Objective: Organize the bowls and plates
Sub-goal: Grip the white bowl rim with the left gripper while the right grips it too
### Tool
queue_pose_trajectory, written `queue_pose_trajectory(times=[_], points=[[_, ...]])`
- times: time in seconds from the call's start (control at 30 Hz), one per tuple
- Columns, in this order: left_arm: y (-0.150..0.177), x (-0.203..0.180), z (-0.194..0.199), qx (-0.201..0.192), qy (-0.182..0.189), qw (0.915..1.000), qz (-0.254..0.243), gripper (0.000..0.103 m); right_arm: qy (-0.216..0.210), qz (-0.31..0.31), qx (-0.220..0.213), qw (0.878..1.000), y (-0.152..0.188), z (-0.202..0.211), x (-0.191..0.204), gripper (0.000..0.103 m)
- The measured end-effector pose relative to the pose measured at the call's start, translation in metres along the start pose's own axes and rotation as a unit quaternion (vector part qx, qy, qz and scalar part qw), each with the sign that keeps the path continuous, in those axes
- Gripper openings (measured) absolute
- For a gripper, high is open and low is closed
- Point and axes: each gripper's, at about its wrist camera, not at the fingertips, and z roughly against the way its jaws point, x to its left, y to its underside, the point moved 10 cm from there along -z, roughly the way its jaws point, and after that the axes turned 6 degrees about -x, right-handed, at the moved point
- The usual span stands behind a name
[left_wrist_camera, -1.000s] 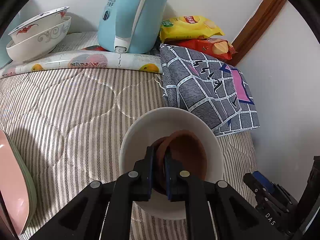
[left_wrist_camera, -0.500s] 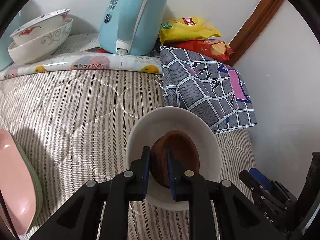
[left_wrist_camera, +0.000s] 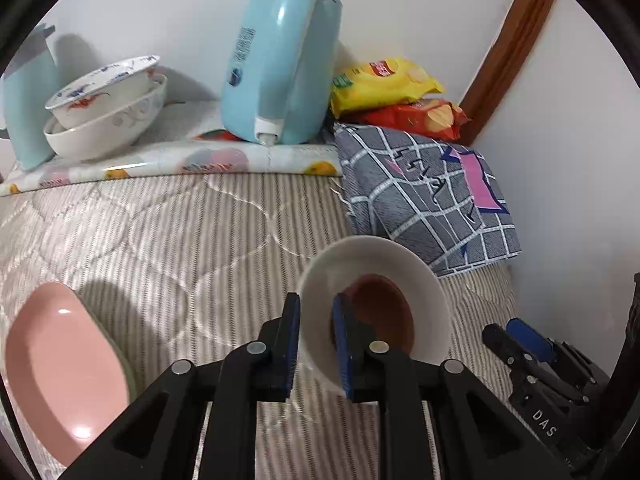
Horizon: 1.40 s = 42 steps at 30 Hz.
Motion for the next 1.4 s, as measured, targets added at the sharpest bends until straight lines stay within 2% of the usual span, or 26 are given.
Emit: queue_pose_trajectory(times=[0.07,0.4,0.57,1.03,1.1,1.13,1.3,1.4], points=[[-0.002,0.008,0.004,-0.007,-0.02,0.9998,-0.004,0.025,-0.002,0.003,-0.003,1.0,-0.003,0.0,0.004,0.04],[0.003,0.027,0.01,0.0,-0.024,0.9997,0.008,0.025,-0.019,0.017,-0.011,1.0,-0.011,0.002,0.028,0.04],[0.007,0.026,0.01,0.003,-0.022,0.9997,0.004,0.025,-0.032,0.015,0.001,0.999,-0.009,-0.002,0.039,0.04],[0.011,0.023,-0.011,0.024,-0.015,0.9996,0.006,0.025,-0.027,0.029,0.027,0.999,-0.002,-0.028,0.046,0.027],[0.009,0.021,-0.014,0.019,-0.015,0.9997,0.003,0.03,-0.024,0.033,0.031,0.999,-0.001,-0.032,0.046,0.026],[0.009,0.02,-0.015,0.02,-0.014,0.9997,0.002,0.036,-0.021,0.035,0.033,0.999,-0.001,-0.034,0.046,0.025],[0.008,0.012,-0.022,0.024,0.001,0.9997,-0.007,0.037,-0.019,0.038,0.04,0.998,-0.001,-0.041,0.046,0.024],[0.01,0.013,-0.029,0.032,-0.008,0.9994,-0.013,0.037,-0.018,0.042,0.045,0.998,-0.002,-0.046,0.047,0.024]])
